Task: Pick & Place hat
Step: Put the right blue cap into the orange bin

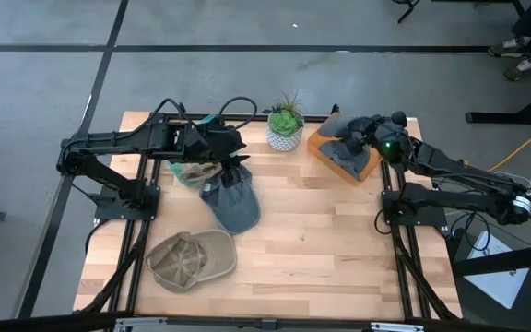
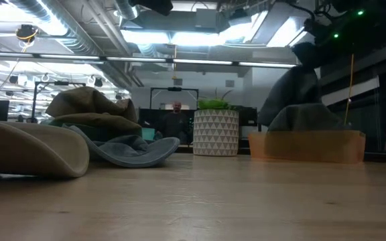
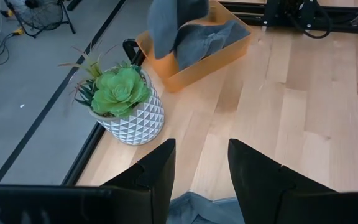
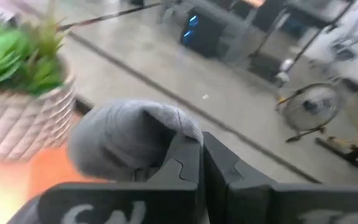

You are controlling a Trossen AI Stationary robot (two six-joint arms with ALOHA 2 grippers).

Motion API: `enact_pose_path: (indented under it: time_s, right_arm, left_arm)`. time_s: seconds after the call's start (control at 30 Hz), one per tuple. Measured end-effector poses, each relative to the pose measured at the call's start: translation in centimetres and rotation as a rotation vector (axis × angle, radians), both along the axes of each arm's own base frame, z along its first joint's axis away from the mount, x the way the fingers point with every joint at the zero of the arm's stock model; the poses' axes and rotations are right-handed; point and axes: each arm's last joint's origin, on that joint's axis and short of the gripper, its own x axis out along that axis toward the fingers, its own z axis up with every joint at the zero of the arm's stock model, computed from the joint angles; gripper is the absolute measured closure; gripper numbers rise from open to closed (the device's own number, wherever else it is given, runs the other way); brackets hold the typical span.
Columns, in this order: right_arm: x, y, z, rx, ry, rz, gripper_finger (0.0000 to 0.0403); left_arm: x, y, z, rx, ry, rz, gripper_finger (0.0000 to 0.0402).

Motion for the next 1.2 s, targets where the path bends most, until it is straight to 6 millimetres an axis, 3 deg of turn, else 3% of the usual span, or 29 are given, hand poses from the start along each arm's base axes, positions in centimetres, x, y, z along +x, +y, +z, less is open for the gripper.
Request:
enact_pose_path:
  time_s: [0.23,0.43,0.73,1.07,1.2]
  right_arm:
    - [-1.0,1.8,-1.7,0.171,0.087,0.067,0.0400]
    - [-0.5,2.5,-1.6,0.210,0.067,0.197,0.0400]
    - [-0.1,3.2,-2.5,0.402,-0.031,0.246,0.0391]
    - [0.0,3.5,-4.4,0.678,-0.082,0.084,0.0371]
    - [0.1,3.6,-4.5,0.726,-0.094,0.100,0.0349]
  left_arm:
    - [0.0,0.0,0.0,0.000,0.000,0.000,0.0258]
    - [0.0,0.0,0.0,0.000,0.000,0.000,0.0258]
    - [0.0,0.0,0.0,-0.002,0.000,0.001,0.0258]
    - [0.0,0.0,0.0,0.000,0.000,0.000,0.0258]
    - [0.0,0.0,0.0,0.002,0.000,0.001,0.0258]
